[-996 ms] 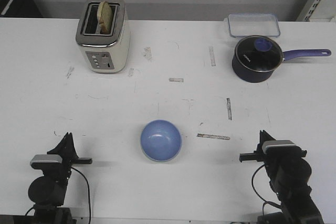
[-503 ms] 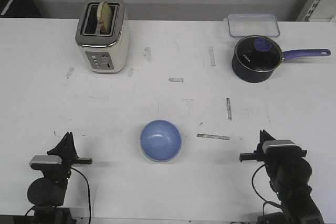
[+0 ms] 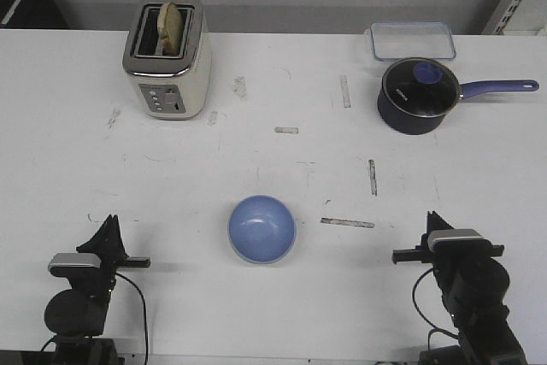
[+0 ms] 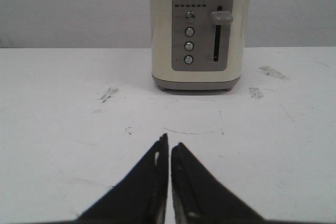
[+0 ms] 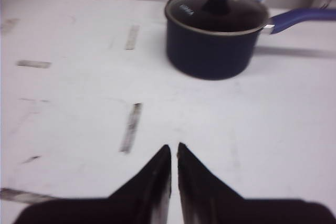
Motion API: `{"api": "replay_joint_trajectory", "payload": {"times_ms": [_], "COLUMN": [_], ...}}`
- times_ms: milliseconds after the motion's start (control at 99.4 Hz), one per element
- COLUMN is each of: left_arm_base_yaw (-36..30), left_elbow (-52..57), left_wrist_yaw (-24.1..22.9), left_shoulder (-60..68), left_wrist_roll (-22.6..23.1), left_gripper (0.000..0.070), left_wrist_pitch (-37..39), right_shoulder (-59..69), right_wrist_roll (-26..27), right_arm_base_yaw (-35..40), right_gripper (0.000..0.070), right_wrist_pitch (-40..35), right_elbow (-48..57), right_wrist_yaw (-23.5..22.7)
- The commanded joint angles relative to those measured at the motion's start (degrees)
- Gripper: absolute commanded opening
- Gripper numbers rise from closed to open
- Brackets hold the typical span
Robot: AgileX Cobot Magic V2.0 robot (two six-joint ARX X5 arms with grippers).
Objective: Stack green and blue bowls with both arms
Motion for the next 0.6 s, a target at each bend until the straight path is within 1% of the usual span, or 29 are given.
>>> {"api": "replay_joint_trajectory", "payload": {"times_ms": [0,191,322,332,402,523,594], "left_arm_base_yaw": [0.04,0.04,0.07,0.07,0.04,0.04,0.07], "left_elbow": [-1.25,-1.25,-1.25,-1.25,-1.25,-1.25,-1.25], "left_wrist_yaw": [0.11,0.11,0.11,0.11,0.11,0.11,0.11], "left_shoulder": [-0.11,-0.11,-0.11,-0.11,-0.11,-0.11,-0.11], "left_wrist_roll": [0.13,0.13,0.11,0.13,0.11,0.13,0.13], "left_gripper": [0.0002,0.0002,0.0002,0.0002,0.0002,0.0002,0.0002], "left_wrist_pitch": [0.66,0.66,0.66,0.66,0.66,0.66,0.66], "right_shoulder": [-0.79,-5.31,-10.47,-15.45,-18.38,-24.28,-24.15], "right_wrist_roll": [-2.51,-2.45,-2.25,-2.25,-2.25,-2.25,-2.03], "right_arm_base_yaw": [-1.07,-7.15,-10.45,-11.82,-12.20,-12.26,-12.26], "right_gripper": [0.0012,0.0012,0.0012,0.0012,0.0012,0.0012,0.0012], "right_wrist_pitch": [2.97,12.72,16.06,16.68,16.70,16.68,17.97], "right_elbow": [-0.63,-10.08,-16.68,-20.92,-22.93,-26.45,-27.89], "right_wrist_yaw": [0.31,-0.09,-4.28,-5.33,-6.05,-6.03,-6.03]}}
